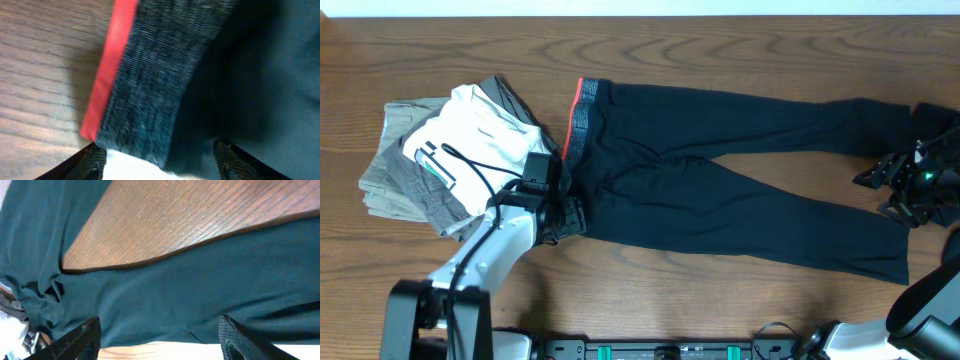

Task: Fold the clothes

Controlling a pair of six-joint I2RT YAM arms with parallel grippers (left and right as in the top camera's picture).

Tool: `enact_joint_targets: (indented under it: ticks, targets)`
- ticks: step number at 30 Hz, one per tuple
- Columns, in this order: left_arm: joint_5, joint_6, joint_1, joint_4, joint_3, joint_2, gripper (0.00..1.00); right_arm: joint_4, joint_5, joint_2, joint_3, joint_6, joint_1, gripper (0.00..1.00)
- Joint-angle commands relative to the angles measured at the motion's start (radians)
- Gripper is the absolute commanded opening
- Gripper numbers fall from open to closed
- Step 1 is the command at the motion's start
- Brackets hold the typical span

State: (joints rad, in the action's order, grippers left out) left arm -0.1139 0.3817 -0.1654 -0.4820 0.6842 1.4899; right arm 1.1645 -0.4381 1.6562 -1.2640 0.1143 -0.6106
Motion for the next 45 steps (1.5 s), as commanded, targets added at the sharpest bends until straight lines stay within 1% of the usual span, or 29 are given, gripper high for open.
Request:
enact_joint_targets:
  ticks: [1,3,5,7,10,14,16,18,20,23,27,30,31,34,37,42,45]
  targets:
    - [0.054,0.133,0.004,-0.004,-0.009,0.046,0.69,-0.006,-0.015,0.006,0.017,0.005,0.01,0.73]
    - [0.053,0.229,0.003,-0.011,-0.009,0.069,0.69,-0.005,-0.015,0.006,0.017,0.005,0.01,0.72]
    - [0.043,0.29,0.003,-0.009,-0.009,0.085,0.69,-0.006,-0.015,0.006,0.017,0.005,0.01,0.72]
    - [0.043,0.312,0.003,-0.005,-0.009,0.088,0.68,-0.007,-0.014,0.006,0.017,0.005,0.01,0.71]
    - [0.045,0.312,0.003,0.011,-0.009,0.088,0.6,-0.008,-0.014,0.006,0.017,0.005,0.01,0.7]
    - [0.047,0.323,0.003,0.036,-0.009,0.088,0.41,-0.013,-0.013,0.006,0.017,0.005,0.01,0.69]
    - [0.047,0.324,0.003,0.035,-0.009,0.088,0.26,-0.013,-0.007,0.006,0.017,0.005,0.01,0.7]
    - [0.047,0.323,0.003,0.027,-0.009,0.088,0.14,-0.011,0.005,0.006,0.017,0.005,0.01,0.7]
    - [0.047,0.322,0.003,0.016,-0.009,0.087,0.07,-0.005,0.034,0.006,0.017,0.006,0.01,0.7]
    - [0.047,0.298,0.003,-0.003,-0.006,0.085,0.06,-0.005,0.112,0.006,0.028,0.056,0.01,0.7]
    - [0.047,0.266,0.003,-0.026,0.002,0.083,0.06,-0.048,0.232,0.006,0.095,0.133,0.008,0.78]
    - [0.047,0.243,0.003,-0.032,0.003,0.083,0.06,-0.107,0.31,0.006,0.18,0.204,-0.007,0.82]
    - [0.047,0.24,0.003,-0.034,0.003,0.083,0.07,-0.133,0.324,0.006,0.208,0.236,-0.019,0.83]
    - [0.047,0.23,0.003,-0.037,0.003,0.083,0.07,-0.195,0.333,0.006,0.283,0.323,-0.072,0.81]
    - [0.047,0.225,0.003,-0.037,0.003,0.083,0.08,-0.25,0.334,0.006,0.327,0.362,-0.143,0.71]
    - [0.047,0.217,0.003,-0.036,0.003,0.083,0.08,-0.258,0.34,0.006,0.332,0.343,-0.24,0.7]
    - [0.047,0.217,0.003,-0.036,0.003,0.083,0.09,-0.248,0.394,0.006,0.34,0.341,-0.272,0.7]
